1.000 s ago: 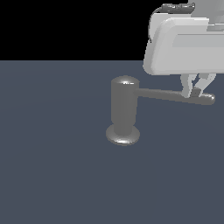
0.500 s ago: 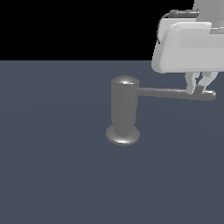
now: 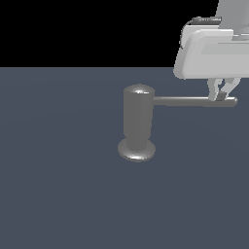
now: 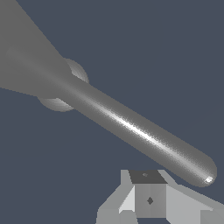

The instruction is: Turn on the faucet by rotating a designated handle.

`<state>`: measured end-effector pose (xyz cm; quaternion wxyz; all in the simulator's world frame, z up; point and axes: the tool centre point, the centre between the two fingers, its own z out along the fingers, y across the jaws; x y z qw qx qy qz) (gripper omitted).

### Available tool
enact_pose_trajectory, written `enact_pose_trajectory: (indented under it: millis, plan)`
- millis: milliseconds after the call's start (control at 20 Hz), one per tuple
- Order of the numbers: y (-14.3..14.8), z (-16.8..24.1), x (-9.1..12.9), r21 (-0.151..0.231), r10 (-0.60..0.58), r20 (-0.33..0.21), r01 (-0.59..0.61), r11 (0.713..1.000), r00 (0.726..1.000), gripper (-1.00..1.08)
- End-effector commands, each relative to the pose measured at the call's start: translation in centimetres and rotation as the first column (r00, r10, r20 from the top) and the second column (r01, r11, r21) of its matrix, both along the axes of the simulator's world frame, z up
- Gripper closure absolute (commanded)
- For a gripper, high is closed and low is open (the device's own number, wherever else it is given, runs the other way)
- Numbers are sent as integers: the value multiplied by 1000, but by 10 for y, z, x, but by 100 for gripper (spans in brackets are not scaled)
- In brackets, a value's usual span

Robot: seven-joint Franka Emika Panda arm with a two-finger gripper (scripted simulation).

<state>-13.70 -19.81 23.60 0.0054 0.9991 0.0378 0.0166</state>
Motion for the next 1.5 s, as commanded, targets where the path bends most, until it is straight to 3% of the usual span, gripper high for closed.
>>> enact_pose_trajectory:
  millis: [0,1450]
  plan:
    - [0,-6,8,1,10,-10,-10,1000,1000,108]
    - [-54,-15,75,9,-8,-31,8,1000,999,108]
